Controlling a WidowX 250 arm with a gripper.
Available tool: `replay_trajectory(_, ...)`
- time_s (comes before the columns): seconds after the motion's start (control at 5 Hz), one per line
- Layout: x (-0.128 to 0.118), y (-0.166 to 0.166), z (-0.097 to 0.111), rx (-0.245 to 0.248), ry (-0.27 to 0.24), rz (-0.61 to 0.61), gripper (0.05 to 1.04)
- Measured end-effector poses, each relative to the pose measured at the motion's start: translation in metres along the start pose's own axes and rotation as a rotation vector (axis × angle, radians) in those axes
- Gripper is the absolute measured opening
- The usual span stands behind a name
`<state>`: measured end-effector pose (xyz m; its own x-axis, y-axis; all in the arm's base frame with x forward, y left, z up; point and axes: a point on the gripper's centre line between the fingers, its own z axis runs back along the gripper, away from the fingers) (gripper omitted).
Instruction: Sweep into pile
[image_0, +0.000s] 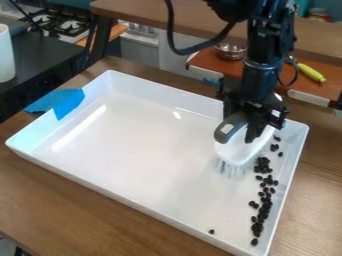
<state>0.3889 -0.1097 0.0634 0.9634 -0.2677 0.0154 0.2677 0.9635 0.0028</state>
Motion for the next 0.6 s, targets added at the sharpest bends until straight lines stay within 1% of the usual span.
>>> replay_trajectory(0.4,-0.0005,-0.0088,0.0018,-0.06,0.013,-0.105,0.497)
replay_trajectory(0.6,-0.0045,-0.0082,-0.0002,-0.065,0.009,-0.172,0.497)
